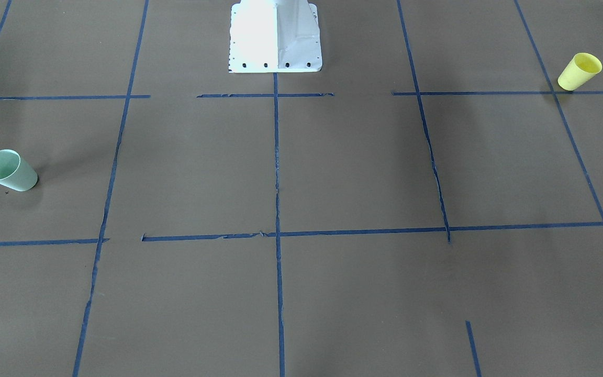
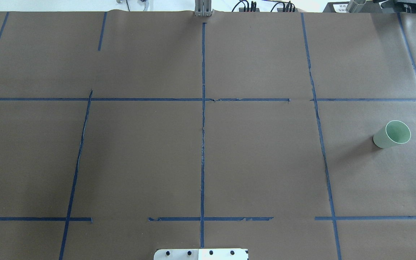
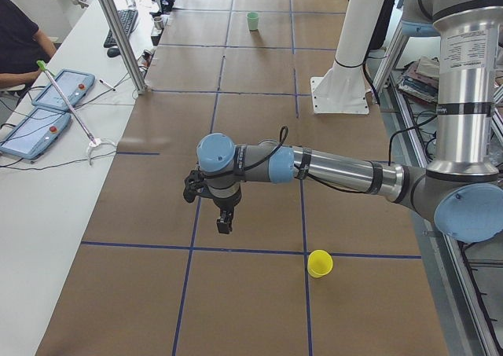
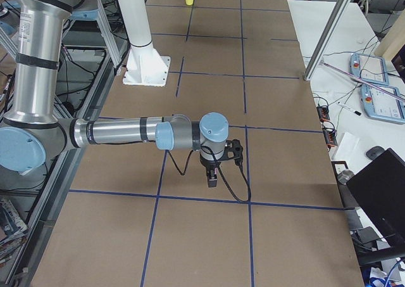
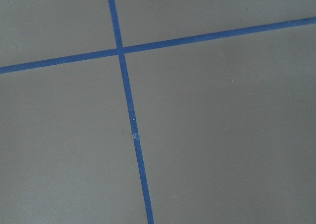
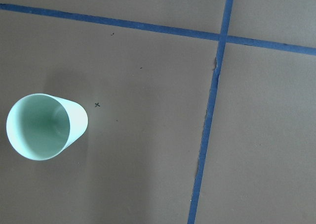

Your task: Transfer and stack yellow cup on green cup

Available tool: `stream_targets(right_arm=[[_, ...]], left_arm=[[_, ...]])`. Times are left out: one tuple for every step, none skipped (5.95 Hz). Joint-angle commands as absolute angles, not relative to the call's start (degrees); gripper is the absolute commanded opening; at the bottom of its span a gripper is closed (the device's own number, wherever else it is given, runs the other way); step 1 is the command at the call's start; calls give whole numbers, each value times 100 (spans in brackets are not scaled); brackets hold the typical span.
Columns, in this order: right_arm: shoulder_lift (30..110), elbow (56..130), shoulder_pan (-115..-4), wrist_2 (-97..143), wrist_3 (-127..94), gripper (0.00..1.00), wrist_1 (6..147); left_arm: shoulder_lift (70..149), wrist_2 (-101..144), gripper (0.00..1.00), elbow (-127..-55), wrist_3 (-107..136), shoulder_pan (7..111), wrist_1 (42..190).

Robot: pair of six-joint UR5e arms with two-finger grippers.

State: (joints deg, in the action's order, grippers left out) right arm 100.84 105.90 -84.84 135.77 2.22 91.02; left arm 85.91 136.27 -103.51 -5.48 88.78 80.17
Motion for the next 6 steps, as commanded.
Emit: stream_targets(right_arm=[[10090, 10582, -8438, 13623, 202, 100, 9105], [10090, 10573, -8438, 13623, 220, 100, 9097], [10116, 10591, -8438, 13640, 220, 100, 9097], [10177, 10600, -8438, 13693, 228, 100, 9088], [10186, 10600, -8438, 13693, 237, 100, 9088], [10187, 10600, -8438, 13693, 246, 100, 9079]], left_arm=[[8413, 13301, 100, -10231, -571, 8965, 8094], [8394, 13298, 100, -10239, -563, 8965, 8086], [8411, 13263, 100, -10231, -510, 8939, 8086], [8411, 13367, 100, -10257, -501, 8938, 8086], [8411, 13725, 100, -10248, -501, 8938, 8103], [8394, 13842, 100, -10257, -553, 8938, 8130]])
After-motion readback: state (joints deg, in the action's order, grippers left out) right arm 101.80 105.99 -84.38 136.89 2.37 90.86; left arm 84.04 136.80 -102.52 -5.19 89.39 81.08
